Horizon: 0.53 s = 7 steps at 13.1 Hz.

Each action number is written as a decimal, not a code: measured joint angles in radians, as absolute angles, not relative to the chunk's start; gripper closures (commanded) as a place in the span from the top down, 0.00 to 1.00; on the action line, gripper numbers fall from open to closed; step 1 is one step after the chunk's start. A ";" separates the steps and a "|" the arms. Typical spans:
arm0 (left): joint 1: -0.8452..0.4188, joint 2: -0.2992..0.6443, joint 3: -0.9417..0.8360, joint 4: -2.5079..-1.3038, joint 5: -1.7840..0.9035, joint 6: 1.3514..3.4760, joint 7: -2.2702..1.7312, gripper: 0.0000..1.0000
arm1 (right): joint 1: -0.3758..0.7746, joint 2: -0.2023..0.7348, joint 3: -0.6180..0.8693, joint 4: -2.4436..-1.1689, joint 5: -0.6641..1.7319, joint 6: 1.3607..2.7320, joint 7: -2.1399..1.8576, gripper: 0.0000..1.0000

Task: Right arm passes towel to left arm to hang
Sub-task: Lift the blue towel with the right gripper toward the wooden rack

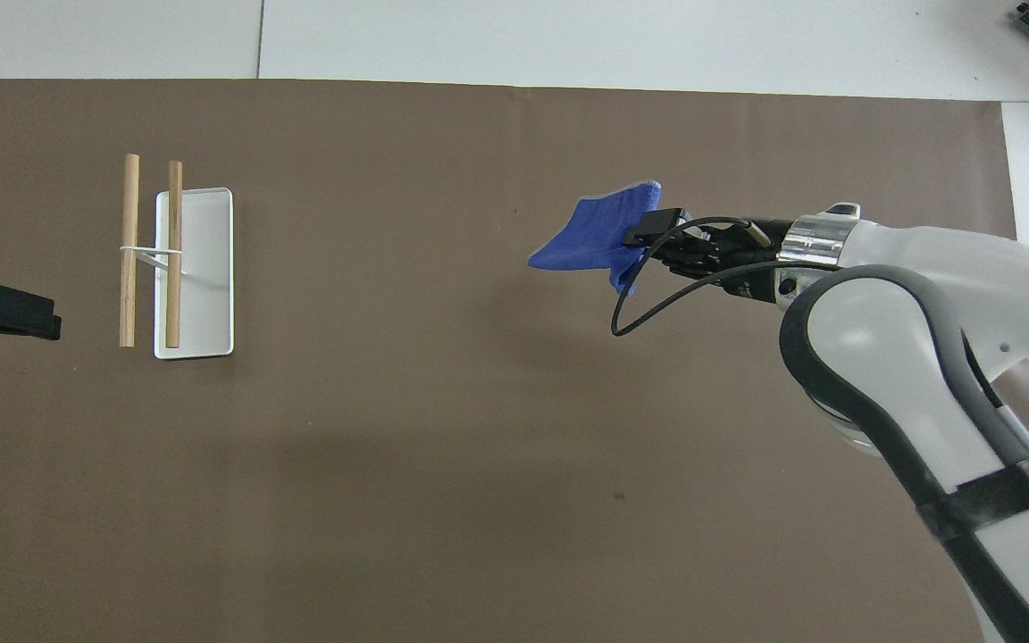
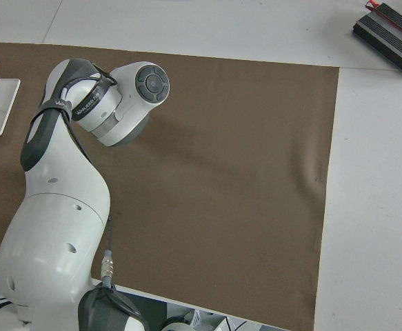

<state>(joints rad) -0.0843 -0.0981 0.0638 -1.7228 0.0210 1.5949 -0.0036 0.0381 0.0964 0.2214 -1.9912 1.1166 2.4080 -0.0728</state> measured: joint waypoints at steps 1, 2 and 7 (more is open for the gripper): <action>-0.084 -0.098 0.062 -1.723 0.021 1.595 -0.004 1.00 | 0.039 0.096 0.246 -1.987 1.192 2.414 -0.053 0.00; -0.085 -0.098 0.057 -1.722 0.021 1.595 -0.004 1.00 | 0.045 0.096 0.272 -1.983 1.251 2.436 -0.029 0.00; -0.092 -0.101 -0.071 -1.719 0.021 1.589 -0.196 1.00 | 0.299 0.109 0.308 -1.940 1.499 2.764 0.114 0.00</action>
<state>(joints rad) -0.0925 -0.1014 -0.0713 -1.7194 0.0208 1.5885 -0.1956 0.2990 0.1094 0.3081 -1.9403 1.4993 2.7641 0.1141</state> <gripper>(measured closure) 0.000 0.850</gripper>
